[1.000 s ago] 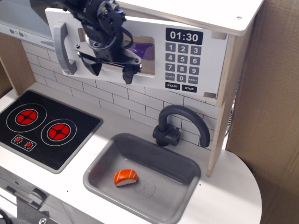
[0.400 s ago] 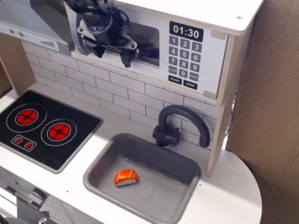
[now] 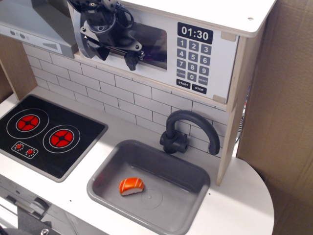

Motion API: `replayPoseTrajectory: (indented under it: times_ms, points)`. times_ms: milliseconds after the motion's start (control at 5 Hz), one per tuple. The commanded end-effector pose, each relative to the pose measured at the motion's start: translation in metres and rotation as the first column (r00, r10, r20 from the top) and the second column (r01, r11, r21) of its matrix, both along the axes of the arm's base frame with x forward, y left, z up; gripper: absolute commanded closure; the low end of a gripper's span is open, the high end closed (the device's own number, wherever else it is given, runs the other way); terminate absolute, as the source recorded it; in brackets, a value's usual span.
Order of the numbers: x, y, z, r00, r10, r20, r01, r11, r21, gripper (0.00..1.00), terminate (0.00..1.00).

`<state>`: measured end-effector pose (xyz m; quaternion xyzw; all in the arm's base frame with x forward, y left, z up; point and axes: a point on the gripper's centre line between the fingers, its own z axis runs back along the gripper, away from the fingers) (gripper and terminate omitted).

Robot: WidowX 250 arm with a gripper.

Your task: Close microwave

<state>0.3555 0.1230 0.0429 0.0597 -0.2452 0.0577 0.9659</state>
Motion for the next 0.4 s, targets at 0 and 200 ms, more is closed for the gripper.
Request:
replayPoseTrajectory:
  times_ms: [0,200]
  points:
    - [-0.0277,-0.0258,0.0259,0.982,0.135,-0.133,-0.14,0.99,-0.026,0.0,0.0]
    - [-0.0277,-0.0258,0.0259,0.982,0.135,-0.133,-0.14,0.99,-0.026,0.0,1.0]
